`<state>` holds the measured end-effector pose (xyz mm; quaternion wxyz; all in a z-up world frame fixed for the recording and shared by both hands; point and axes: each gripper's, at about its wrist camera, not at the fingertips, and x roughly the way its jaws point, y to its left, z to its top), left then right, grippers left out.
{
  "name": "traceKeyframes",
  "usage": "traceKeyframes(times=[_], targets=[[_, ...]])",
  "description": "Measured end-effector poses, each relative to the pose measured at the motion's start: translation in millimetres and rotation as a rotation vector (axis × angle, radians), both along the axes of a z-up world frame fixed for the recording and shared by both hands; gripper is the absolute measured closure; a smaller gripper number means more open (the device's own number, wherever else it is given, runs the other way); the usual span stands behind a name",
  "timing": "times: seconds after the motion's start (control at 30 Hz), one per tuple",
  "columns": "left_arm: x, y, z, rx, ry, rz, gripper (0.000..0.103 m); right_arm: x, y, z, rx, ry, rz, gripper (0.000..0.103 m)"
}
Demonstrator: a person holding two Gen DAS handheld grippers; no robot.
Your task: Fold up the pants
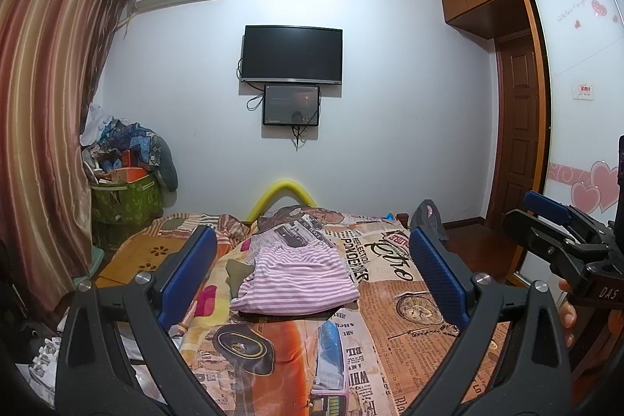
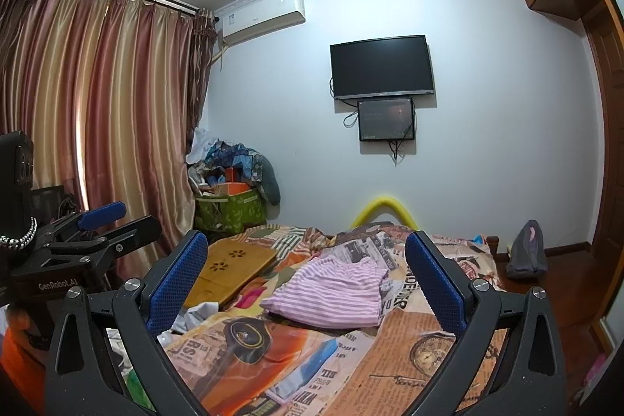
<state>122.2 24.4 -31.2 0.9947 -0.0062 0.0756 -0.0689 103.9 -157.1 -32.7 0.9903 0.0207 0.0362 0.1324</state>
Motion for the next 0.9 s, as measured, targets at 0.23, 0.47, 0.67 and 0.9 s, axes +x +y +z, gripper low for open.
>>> traceKeyframes(times=[0.23, 0.47, 0.67, 0.9], targets=[[1.8, -2.0, -0.8, -0.002, 0.006, -0.001, 0.002, -0.2, -0.7, -0.9, 0.003, 0.003, 0.000, 0.002], [2.0, -4.1, -2.1, -0.001, 0.009, -0.009, 0.001, 1.4, -1.6, -1.7, 0.003, 0.006, 0.000, 0.002], [2.2, -5.6, -1.9, 0.000, 0.014, -0.014, 0.001, 2.2, -2.2, -2.1, 0.006, 0.008, -0.001, 0.002], [2.3, -3.7, -1.9, -0.002, 0.020, -0.025, 0.001, 2.2, -3.1, -3.8, 0.003, 0.012, -0.007, 0.001]])
